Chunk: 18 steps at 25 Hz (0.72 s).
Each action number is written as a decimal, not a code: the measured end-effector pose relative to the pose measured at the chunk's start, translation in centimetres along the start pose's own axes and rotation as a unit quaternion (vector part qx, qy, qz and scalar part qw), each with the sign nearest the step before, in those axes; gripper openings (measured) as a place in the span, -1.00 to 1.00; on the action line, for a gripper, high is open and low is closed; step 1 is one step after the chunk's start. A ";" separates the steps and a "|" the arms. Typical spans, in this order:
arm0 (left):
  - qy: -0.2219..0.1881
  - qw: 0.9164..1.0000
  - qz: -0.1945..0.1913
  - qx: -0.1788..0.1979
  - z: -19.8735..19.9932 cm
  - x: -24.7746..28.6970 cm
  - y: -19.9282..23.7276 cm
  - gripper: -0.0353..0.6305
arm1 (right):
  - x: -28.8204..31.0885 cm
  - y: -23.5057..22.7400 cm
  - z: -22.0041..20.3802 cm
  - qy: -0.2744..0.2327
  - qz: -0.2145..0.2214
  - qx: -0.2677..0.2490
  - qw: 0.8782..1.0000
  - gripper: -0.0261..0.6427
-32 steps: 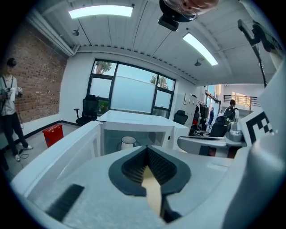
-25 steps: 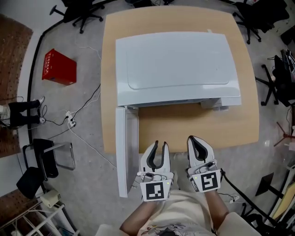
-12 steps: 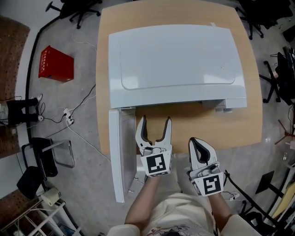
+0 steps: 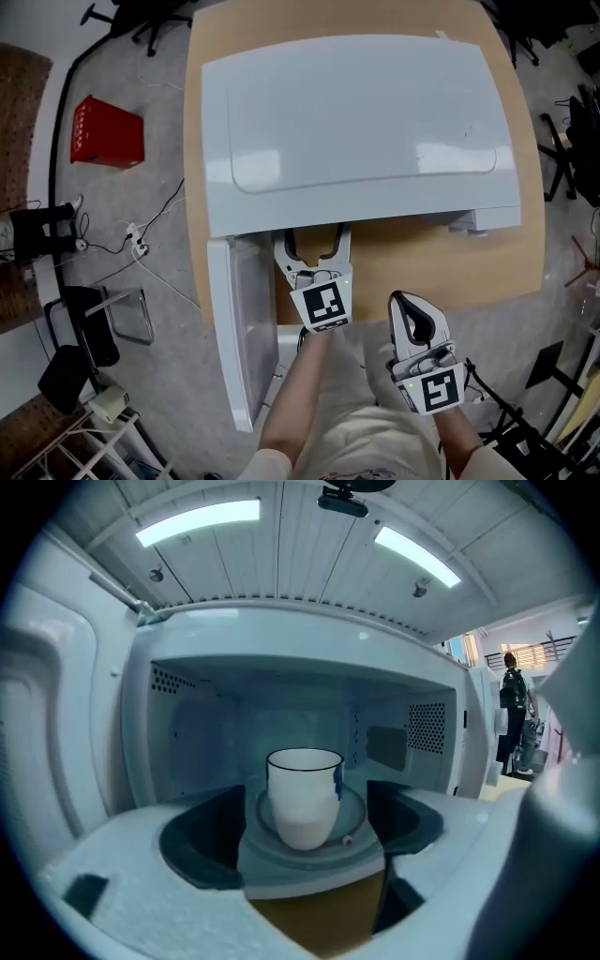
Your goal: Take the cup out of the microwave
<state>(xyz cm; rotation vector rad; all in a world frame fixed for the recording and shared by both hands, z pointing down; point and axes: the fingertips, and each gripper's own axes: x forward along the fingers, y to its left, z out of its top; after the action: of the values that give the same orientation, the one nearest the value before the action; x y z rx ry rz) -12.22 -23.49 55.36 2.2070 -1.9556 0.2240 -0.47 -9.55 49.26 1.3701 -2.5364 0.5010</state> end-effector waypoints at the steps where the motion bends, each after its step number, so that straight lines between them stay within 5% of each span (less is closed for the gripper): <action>1: -0.002 1.000 -0.003 0.005 -0.1 0.5 -0.1 0.36 | -0.1 0.1 -0.2 0.000 -0.001 0.004 1.000 -0.90; 15: -0.007 0.998 -0.011 0.055 -0.5 6.4 0.1 0.42 | 0.4 -0.1 -1.0 0.006 -0.009 0.019 1.000 -0.90; 18: -0.010 0.998 -0.015 0.064 -0.2 7.0 -0.1 0.31 | 0.4 0.2 -1.0 0.006 -0.008 0.017 1.000 -0.90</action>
<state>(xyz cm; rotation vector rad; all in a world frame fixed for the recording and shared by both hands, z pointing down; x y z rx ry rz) -11.26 -30.13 57.20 2.3240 -1.9680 0.3331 -0.78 -9.38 50.25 1.3934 -2.5155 0.5497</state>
